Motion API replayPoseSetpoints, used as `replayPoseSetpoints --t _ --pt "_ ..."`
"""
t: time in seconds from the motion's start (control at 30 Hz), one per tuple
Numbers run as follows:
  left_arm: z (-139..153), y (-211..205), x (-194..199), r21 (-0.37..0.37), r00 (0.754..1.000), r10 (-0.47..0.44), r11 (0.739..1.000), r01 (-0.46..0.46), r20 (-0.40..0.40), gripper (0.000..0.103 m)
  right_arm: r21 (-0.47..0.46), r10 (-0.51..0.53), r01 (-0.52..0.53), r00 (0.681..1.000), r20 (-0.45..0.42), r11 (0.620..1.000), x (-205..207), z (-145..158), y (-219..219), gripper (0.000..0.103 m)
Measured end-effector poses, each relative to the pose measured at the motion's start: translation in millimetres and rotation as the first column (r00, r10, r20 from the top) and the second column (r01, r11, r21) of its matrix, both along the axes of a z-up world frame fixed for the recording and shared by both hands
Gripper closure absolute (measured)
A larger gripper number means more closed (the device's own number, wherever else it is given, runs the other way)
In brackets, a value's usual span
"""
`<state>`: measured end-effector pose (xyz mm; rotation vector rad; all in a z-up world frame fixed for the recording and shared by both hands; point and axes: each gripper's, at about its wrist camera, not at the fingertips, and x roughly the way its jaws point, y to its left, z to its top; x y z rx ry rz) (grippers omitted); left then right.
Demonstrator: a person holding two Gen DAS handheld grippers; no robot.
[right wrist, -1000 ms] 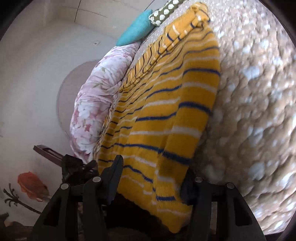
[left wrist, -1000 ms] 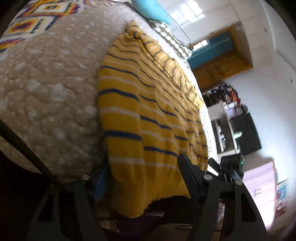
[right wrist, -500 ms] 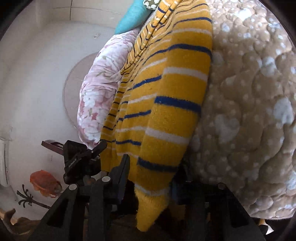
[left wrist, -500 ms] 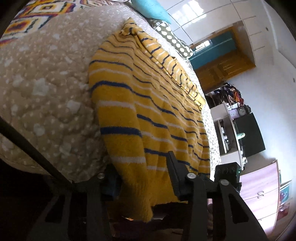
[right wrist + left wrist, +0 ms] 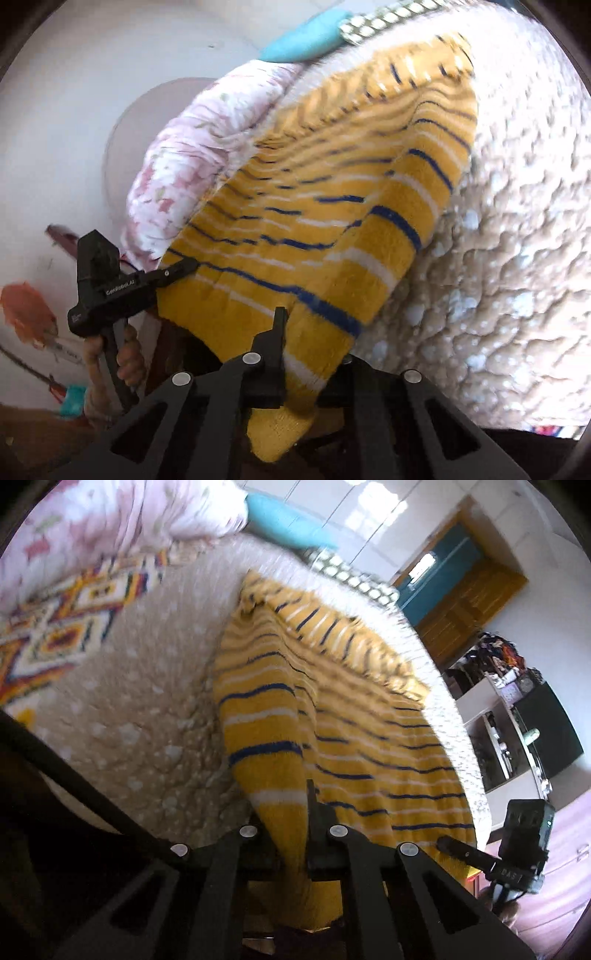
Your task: Fold small clothes
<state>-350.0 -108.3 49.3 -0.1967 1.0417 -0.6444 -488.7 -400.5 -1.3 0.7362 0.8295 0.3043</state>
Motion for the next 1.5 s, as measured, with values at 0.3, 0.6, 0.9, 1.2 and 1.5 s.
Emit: replayPoseSetpoints --t 0.3,0.6,0.9,1.2,1.5 --pt "-4 2 -17 0.069 0.999 -0.043 0.997 0.041 0.021 0.095 0.006 0.034 -0.034 0.999 -0.004 0.999 -40 3 -6 0.094" --pt "40 -51 54 0.032 0.986 -0.033 0.999 0.028 0.166 0.095 -0.150 -0.050 0.069 0.991 0.128 0.986 21 64 -33 0.094" --pt "34 -142 190 0.161 0.983 0.036 0.985 -0.065 0.181 0.094 -0.265 -0.223 0.252 0.965 0.137 0.931 142 90 -87 0.094" --pt "-3 -148 246 0.119 0.991 0.125 0.986 -0.119 -0.044 0.080 -0.224 -0.308 0.297 0.951 -0.012 0.928 213 52 -133 0.086" --pt "11 -123 273 -0.150 0.967 0.199 0.963 -0.223 -0.156 0.032 0.070 -0.396 0.405 0.911 -0.115 0.912 244 14 -186 0.050"
